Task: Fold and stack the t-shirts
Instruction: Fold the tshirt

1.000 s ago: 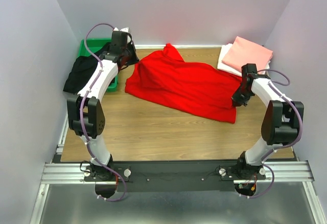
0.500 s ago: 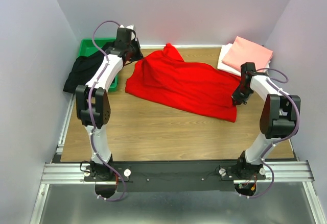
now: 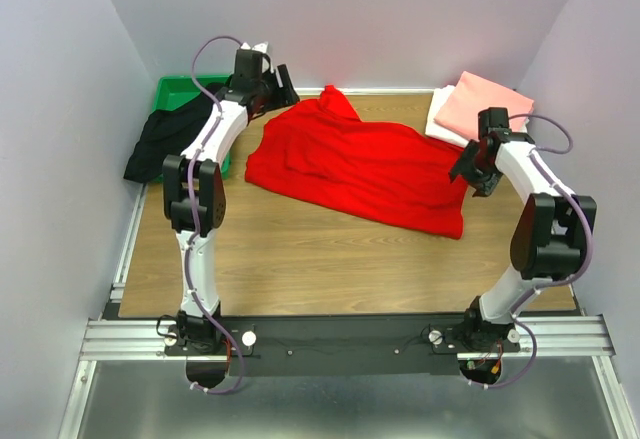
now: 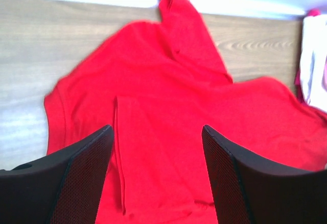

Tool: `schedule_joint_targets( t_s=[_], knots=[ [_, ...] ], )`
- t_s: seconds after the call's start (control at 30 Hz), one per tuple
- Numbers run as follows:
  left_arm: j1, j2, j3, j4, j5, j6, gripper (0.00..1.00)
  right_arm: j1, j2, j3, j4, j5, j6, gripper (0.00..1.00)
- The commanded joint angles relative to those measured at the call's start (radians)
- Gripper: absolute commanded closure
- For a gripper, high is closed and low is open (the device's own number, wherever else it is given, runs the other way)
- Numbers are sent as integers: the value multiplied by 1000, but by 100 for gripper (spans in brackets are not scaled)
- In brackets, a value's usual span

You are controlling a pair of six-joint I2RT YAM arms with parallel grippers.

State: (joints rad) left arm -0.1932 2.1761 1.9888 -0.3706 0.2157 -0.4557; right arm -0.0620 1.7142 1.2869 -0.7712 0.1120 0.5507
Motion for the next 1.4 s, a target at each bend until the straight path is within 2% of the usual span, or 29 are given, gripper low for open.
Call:
schedule_joint_targets(
  t_s=[0.0,0.17,0.2,0.33,0.6,0.97,1.2,1.23,1.37],
  knots=[
    [-15,-82,-170,59,13,32,22,37,-94,29,16,23,-44,28],
    [-28,-153,-390,123,39,29,22,134,-94,-32,75,-72,-34,27],
    [-31,-159,-448,156,59,16,22,149,-87,-49,108,-139,-25,27],
    [-31,-164,-524,190,86,-3,22,160,-53,-136,190,-227,31,27],
    [-23,-179,-637,191,28,-9,22,160,-34,-225,207,-183,40,26],
    [1,-249,-788,210,-45,-35,21,160,-24,-376,165,-77,144,25],
    [1,-355,-907,222,-104,-72,21,160,-97,-471,110,-106,190,21],
    [1,-366,-935,225,-102,-75,21,160,-102,-480,107,-157,193,21],
    [0,-438,-999,242,-98,-93,21,160,-143,-482,56,-195,193,21]
  ],
)
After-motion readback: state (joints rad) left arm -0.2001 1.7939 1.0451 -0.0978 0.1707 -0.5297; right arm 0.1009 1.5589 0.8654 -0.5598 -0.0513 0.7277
